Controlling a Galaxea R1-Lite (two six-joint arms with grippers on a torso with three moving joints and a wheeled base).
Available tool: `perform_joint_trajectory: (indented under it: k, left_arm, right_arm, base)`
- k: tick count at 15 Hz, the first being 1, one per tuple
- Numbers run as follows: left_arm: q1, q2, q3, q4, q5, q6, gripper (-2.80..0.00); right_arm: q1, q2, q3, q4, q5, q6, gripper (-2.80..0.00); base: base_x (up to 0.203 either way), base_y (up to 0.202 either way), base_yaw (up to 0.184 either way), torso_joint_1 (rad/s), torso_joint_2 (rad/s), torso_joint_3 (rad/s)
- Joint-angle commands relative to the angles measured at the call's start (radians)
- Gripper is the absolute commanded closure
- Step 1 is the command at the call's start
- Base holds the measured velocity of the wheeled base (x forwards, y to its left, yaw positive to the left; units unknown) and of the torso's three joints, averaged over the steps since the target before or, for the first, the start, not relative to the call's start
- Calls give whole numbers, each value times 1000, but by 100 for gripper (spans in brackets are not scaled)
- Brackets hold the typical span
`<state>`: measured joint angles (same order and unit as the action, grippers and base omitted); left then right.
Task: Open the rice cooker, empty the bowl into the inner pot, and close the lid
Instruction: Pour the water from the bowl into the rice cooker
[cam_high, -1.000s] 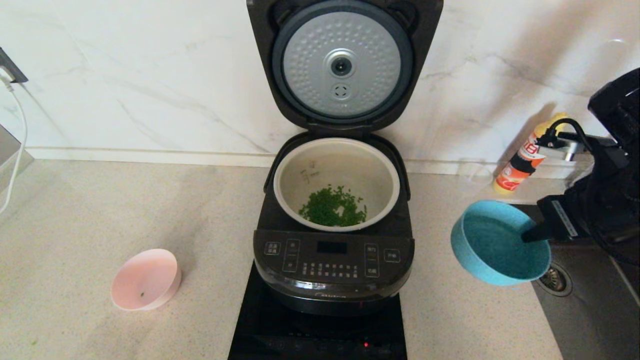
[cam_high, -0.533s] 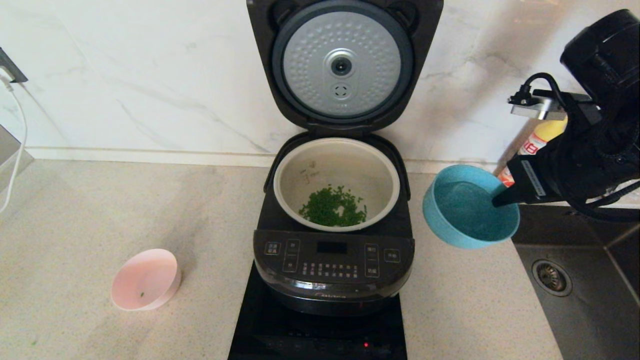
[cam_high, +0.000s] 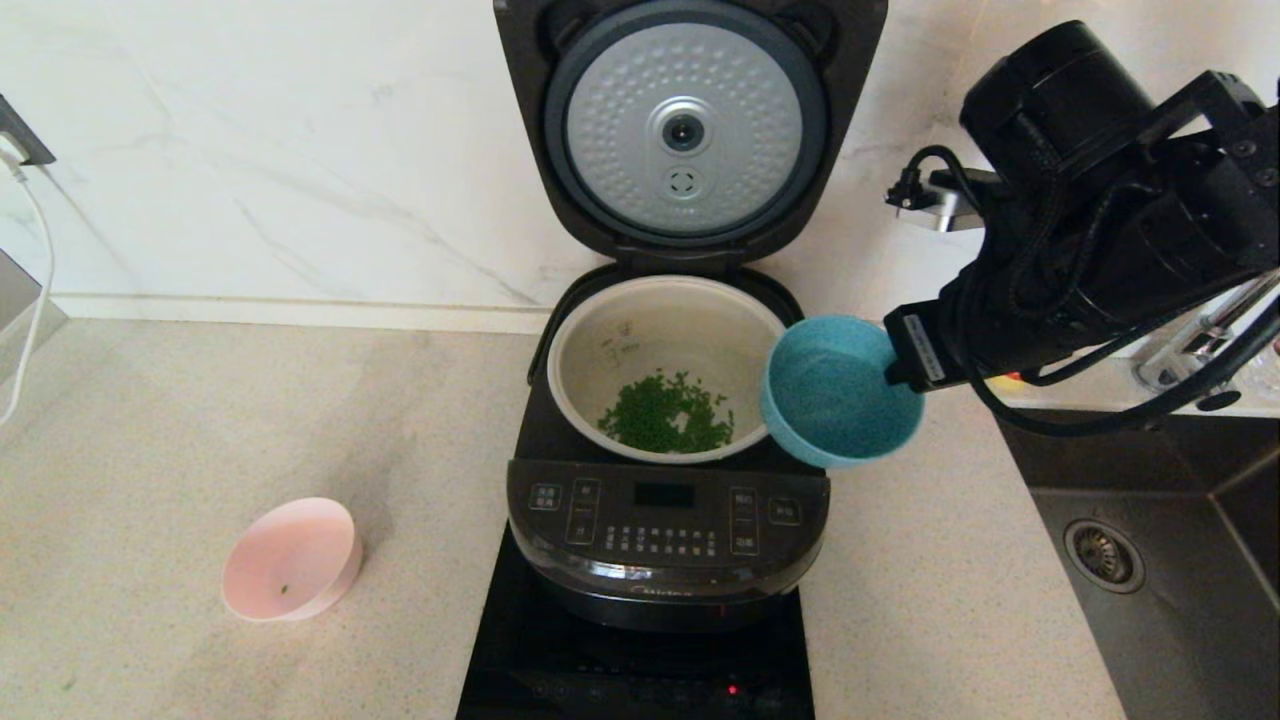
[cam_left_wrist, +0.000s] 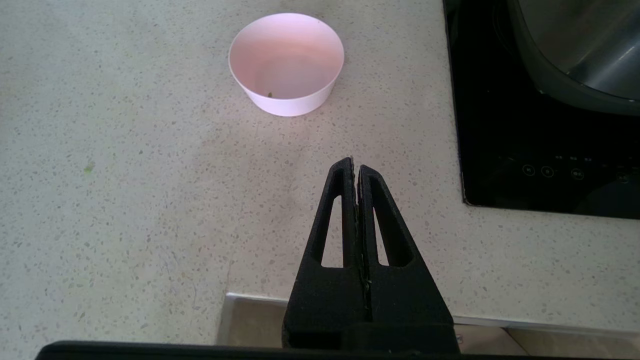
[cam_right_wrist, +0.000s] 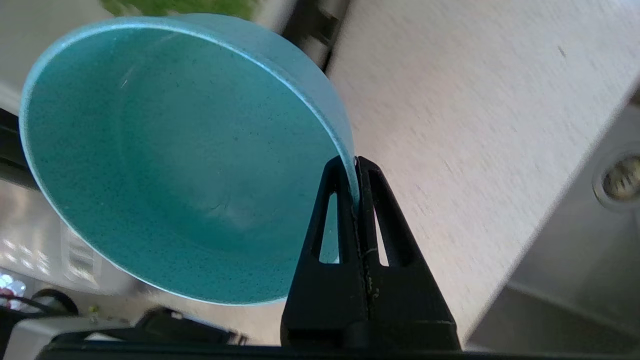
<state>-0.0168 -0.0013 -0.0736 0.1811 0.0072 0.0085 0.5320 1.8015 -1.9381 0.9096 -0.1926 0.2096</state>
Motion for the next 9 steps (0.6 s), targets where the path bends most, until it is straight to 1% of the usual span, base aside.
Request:
perform_joint_trajectory:
  k: [1,9]
  left_arm:
    - [0,0,0,1,0,0,0]
    - [0,0,0,1,0,-1,0]
  right_arm:
    - [27,26,-1,-13,-2,3,0]
    - [81,21,-2,-123,-5,8,0]
  base:
    - [0,0,0,0,0,0]
    - [0,0,0,0,0,0]
